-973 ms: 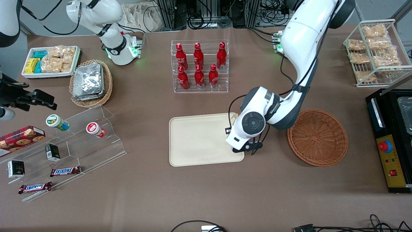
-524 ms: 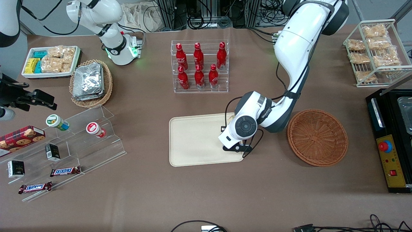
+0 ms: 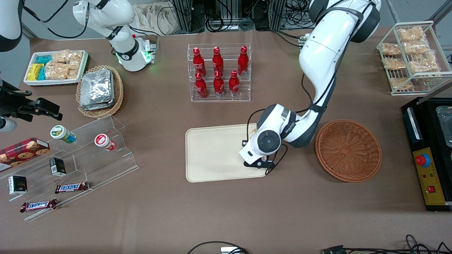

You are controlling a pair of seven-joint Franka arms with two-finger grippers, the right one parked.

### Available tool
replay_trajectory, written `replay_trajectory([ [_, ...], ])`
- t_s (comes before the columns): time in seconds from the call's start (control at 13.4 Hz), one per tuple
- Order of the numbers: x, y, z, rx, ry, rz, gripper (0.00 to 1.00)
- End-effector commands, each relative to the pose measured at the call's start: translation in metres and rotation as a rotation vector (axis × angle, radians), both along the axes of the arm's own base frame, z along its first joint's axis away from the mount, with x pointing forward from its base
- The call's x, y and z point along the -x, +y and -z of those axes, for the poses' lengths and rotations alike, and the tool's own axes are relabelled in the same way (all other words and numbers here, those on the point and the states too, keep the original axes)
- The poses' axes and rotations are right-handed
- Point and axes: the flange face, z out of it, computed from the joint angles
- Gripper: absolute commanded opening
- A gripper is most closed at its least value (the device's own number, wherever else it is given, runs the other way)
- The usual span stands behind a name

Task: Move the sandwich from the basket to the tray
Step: 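Lower the sandwich onto the tray and open the left gripper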

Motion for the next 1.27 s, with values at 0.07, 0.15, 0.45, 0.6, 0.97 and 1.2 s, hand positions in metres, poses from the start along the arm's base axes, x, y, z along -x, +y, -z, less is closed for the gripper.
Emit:
replay_trajectory([
  [0.07,-0.005,0.000,0.019,-0.015,-0.019,0.012,0.65],
  [0.15,-0.005,0.000,0.022,-0.016,-0.017,0.012,0.77],
  [0.45,-0.004,-0.003,0.020,-0.010,-0.019,0.000,1.00],
  [0.6,-0.007,-0.003,0.011,-0.001,-0.033,-0.005,1.00],
  [0.97,-0.027,0.006,-0.075,0.038,-0.134,-0.023,1.00],
  [1.2,-0.052,0.074,-0.158,0.038,-0.153,-0.107,1.00],
])
